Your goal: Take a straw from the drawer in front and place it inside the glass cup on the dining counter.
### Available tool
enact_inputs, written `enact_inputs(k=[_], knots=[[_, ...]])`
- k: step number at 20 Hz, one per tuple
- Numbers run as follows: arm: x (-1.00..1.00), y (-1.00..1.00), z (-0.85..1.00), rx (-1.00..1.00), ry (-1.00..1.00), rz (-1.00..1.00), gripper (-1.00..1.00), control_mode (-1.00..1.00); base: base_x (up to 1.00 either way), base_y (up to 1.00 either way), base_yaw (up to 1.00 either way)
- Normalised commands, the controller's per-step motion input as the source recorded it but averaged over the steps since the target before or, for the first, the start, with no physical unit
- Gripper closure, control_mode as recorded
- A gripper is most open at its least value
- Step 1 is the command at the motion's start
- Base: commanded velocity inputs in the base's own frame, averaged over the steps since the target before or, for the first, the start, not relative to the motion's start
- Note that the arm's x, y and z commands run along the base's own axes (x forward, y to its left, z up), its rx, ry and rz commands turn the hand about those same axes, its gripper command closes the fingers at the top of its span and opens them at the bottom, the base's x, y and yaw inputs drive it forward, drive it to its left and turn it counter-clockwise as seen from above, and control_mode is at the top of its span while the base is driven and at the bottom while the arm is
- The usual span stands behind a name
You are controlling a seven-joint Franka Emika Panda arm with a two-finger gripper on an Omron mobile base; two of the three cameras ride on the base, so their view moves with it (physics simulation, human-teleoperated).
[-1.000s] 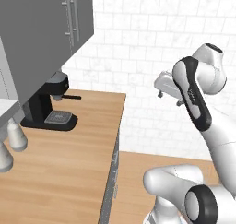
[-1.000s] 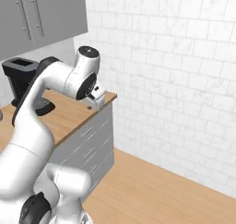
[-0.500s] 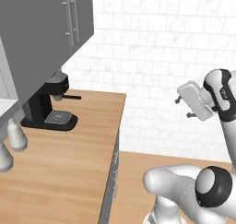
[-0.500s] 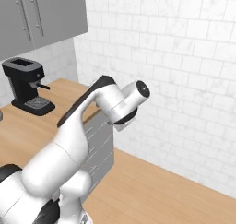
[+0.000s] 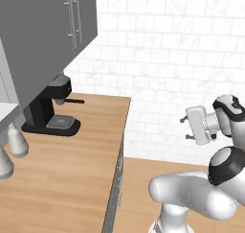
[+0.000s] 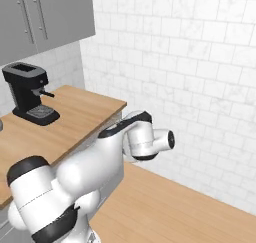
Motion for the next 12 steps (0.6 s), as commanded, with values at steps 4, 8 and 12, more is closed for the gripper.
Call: enact_inputs(k=[4, 8, 12], knots=[[0.32, 0.23, -0.81, 0.2, -0.01, 0.04, -1.0, -1.0, 0.0, 0.0, 0.0], [0.39, 0.4, -0.6, 0.12, -0.07, 0.06, -1.0, -1.0, 0.0, 0.0, 0.0], [0.42, 0.41, -0.44, 0.08, -0.1, 0.11, -1.0, -1.0, 0.0, 0.0, 0.0]])
